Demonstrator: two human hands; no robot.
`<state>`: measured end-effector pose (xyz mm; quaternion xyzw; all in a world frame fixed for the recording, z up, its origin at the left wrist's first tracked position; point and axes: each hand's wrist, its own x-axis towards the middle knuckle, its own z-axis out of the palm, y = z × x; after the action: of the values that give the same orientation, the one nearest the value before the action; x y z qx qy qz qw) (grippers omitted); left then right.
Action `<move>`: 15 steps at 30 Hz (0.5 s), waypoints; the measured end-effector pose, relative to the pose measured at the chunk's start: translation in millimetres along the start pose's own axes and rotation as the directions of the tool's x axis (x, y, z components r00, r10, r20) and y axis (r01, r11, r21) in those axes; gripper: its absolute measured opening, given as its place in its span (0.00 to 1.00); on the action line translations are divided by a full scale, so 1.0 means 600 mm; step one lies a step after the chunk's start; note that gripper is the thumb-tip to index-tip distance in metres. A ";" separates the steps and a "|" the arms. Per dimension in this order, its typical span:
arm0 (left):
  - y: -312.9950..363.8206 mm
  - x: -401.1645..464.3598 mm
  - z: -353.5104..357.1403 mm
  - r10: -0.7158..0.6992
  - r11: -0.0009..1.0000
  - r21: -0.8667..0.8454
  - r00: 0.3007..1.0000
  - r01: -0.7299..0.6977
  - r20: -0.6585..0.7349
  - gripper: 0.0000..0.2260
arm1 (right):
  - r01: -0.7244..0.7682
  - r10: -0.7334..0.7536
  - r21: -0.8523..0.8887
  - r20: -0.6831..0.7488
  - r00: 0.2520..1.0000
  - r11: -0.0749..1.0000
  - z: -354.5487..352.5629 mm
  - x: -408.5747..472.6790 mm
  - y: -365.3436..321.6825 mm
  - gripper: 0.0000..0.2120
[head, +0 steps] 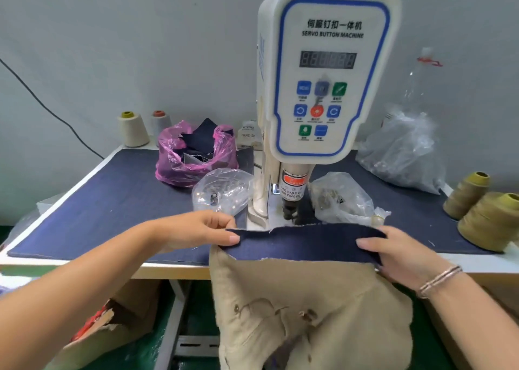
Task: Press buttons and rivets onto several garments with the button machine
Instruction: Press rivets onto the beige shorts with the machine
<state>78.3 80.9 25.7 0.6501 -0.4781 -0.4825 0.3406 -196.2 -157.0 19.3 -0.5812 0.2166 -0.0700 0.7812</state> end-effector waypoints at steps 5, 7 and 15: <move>-0.047 0.037 0.023 -0.034 0.996 -0.086 0.998 0.029 -0.058 0.08 | -0.050 0.084 0.218 -0.149 0.985 0.975 -0.003 0.026 0.056 0.13; -0.046 0.043 0.019 -0.011 0.992 -0.125 0.993 -0.004 -0.118 0.09 | -0.019 0.061 0.221 -0.186 0.981 0.975 -0.008 0.033 0.057 0.13; -0.061 0.038 -0.013 0.037 0.982 -0.175 0.980 -0.072 -0.196 0.08 | 0.038 -0.034 0.141 -0.030 0.999 0.989 -0.011 0.044 0.043 0.14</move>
<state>98.4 70.6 -11.6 0.6463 -0.4150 -0.4496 0.4559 -179.0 -164.0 -12.9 -0.5269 0.2115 -0.1073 0.8162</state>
